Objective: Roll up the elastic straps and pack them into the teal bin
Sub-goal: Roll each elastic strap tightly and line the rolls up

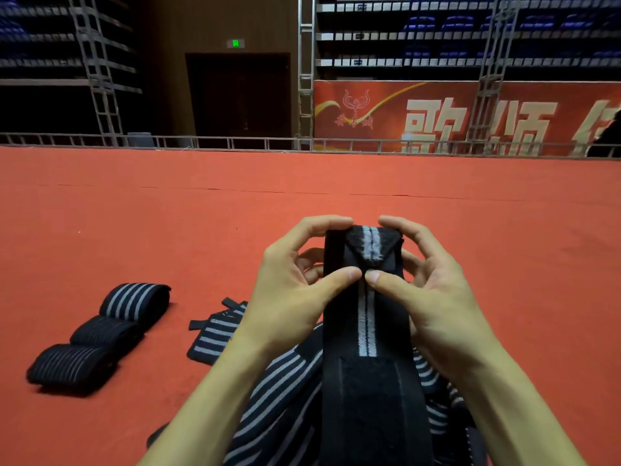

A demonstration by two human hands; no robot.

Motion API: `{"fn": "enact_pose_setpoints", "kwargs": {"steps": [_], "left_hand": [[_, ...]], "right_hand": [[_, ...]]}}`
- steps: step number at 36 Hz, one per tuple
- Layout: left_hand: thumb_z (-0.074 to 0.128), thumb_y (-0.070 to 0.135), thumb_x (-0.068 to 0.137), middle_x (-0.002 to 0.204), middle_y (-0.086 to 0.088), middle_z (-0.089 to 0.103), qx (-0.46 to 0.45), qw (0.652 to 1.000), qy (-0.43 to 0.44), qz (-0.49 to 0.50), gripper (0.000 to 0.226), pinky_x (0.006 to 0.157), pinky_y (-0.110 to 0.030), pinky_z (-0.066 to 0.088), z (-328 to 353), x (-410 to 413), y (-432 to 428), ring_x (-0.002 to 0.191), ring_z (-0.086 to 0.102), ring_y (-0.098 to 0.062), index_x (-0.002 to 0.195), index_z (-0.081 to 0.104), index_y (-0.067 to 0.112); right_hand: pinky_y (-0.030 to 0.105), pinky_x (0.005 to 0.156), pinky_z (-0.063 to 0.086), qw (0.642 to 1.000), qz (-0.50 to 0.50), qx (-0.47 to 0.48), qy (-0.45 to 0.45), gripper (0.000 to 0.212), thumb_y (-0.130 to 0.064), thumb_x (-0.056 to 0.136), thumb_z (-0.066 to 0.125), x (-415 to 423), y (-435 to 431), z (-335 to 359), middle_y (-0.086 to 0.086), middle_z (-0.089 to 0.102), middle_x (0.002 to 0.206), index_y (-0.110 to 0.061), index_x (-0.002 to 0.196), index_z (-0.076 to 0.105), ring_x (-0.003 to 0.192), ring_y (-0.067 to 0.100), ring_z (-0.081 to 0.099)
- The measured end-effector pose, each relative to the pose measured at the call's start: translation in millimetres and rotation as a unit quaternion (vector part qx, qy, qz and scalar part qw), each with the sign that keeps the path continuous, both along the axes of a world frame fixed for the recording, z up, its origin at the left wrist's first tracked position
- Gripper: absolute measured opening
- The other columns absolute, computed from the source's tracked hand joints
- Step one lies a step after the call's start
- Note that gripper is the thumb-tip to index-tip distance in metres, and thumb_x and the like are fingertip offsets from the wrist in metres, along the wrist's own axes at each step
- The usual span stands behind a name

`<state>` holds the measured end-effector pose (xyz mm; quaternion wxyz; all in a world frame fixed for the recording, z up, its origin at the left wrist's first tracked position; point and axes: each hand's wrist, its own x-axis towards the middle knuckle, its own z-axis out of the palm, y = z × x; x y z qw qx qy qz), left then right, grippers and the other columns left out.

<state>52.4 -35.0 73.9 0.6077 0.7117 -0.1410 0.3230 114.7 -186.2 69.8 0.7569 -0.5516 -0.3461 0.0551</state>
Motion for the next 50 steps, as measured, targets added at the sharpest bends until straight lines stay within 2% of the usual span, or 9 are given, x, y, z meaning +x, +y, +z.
{"fn": "enact_pose_setpoints", "kwargs": {"steps": [11, 15, 19, 23, 27, 35, 38, 45, 50], "left_hand": [[0.071, -0.007, 0.078, 0.109, 0.012, 0.067, 0.084, 0.996, -0.011, 0.016, 0.046, 0.094, -0.022, 0.05, 1, 2, 7, 0.11, 0.063, -0.011, 0.109, 0.064, 0.025], [0.068, -0.006, 0.073, 0.103, 0.011, 0.067, 0.053, 0.997, -0.04, 0.03, 0.042, 0.078, -0.029, 0.056, -2, 4, 7, 0.099, 0.064, -0.014, 0.1, 0.065, 0.027], [0.068, -0.007, 0.074, 0.102, 0.011, 0.067, 0.077, 0.992, -0.073, 0.069, 0.046, 0.081, -0.042, 0.056, -5, 7, 7, 0.097, 0.064, -0.017, 0.099, 0.063, 0.032], [0.062, -0.016, 0.072, 0.099, 0.01, 0.062, 0.11, 0.985, -0.113, 0.074, 0.051, 0.08, -0.03, 0.051, -6, 8, 5, 0.097, 0.062, -0.018, 0.095, 0.064, 0.03], [0.057, -0.017, 0.07, 0.094, 0.005, 0.062, 0.081, 0.99, -0.105, 0.046, 0.05, 0.073, -0.023, 0.048, -7, 9, 3, 0.093, 0.061, -0.014, 0.085, 0.066, 0.031], [0.064, 0.023, 0.073, 0.112, 0.007, 0.064, -0.001, 0.999, 0.001, -0.052, 0.024, 0.099, -0.045, 0.047, -8, 7, 6, 0.117, 0.057, -0.021, 0.092, 0.076, 0.03], [0.068, 0.044, 0.075, 0.11, 0.004, 0.068, -0.004, 0.997, 0.072, -0.019, 0.034, 0.09, -0.039, 0.054, -5, 6, 1, 0.106, 0.064, -0.016, 0.108, 0.068, 0.037], [0.07, -0.001, 0.085, 0.107, 0.0, 0.068, -0.023, 0.997, 0.071, -0.015, 0.043, 0.074, -0.019, 0.053, 1, 2, -1, 0.088, 0.067, -0.002, 0.12, 0.059, 0.021], [0.068, -0.007, 0.085, 0.094, 0.011, 0.069, -0.025, 0.998, 0.043, -0.027, 0.048, 0.075, -0.019, 0.053, 2, 1, -3, 0.088, 0.065, -0.003, 0.119, 0.059, 0.025]], "right_hand": [[0.047, 0.07, 0.061, 0.994, -0.059, -0.042, -0.085, 0.049, -0.004, 0.066, 0.073, 0, 2, -4, 0.01, 0.07, 0.098, -0.037, 0.101, 0.064, 0.087, 0.028, 0.068], [0.041, 0.065, 0.059, 0.999, -0.031, -0.024, -0.034, 0.062, 0.005, 0.075, 0.075, -1, 7, -7, 0.011, 0.072, 0.091, -0.042, 0.111, 0.059, 0.078, 0.026, 0.069], [0.054, 0.087, 0.057, 0.998, 0.055, -0.027, 0.014, 0.06, -0.031, 0.064, 0.089, -1, 5, -6, 0.015, 0.07, 0.104, -0.038, 0.115, 0.06, 0.1, 0.036, 0.068], [0.037, 0.075, 0.056, 0.997, 0.073, 0.012, 0.036, 0.049, -0.053, 0.067, 0.082, -4, 8, -3, 0.008, 0.067, 0.093, -0.027, 0.104, 0.065, 0.084, 0.021, 0.064], [0.03, 0.06, 0.055, 1.0, -0.005, 0.017, 0.016, 0.015, -0.03, 0.073, 0.073, -9, 8, 1, 0.007, 0.069, 0.08, -0.02, 0.083, 0.069, 0.069, 0.019, 0.065], [0.055, 0.077, 0.056, 0.999, -0.031, 0.018, -0.024, 0.033, -0.007, 0.067, 0.086, -4, 4, -1, 0.014, 0.072, 0.102, -0.024, 0.088, 0.067, 0.083, 0.033, 0.067], [0.049, 0.078, 0.06, 0.999, -0.022, 0.038, -0.028, 0.042, 0.001, 0.062, 0.084, -3, 5, -2, 0.01, 0.071, 0.107, -0.023, 0.091, 0.066, 0.089, 0.033, 0.07], [0.038, 0.068, 0.059, 1.0, -0.015, 0.017, -0.001, 0.072, 0.005, 0.053, 0.089, 3, 0, -3, 0.016, 0.068, 0.11, -0.029, 0.111, 0.063, 0.081, 0.025, 0.073], [0.044, 0.077, 0.059, 0.998, 0.053, -0.026, 0.006, 0.069, -0.054, 0.06, 0.087, 7, 0, -6, 0.013, 0.069, 0.109, -0.033, 0.119, 0.058, 0.092, 0.024, 0.068]]}}
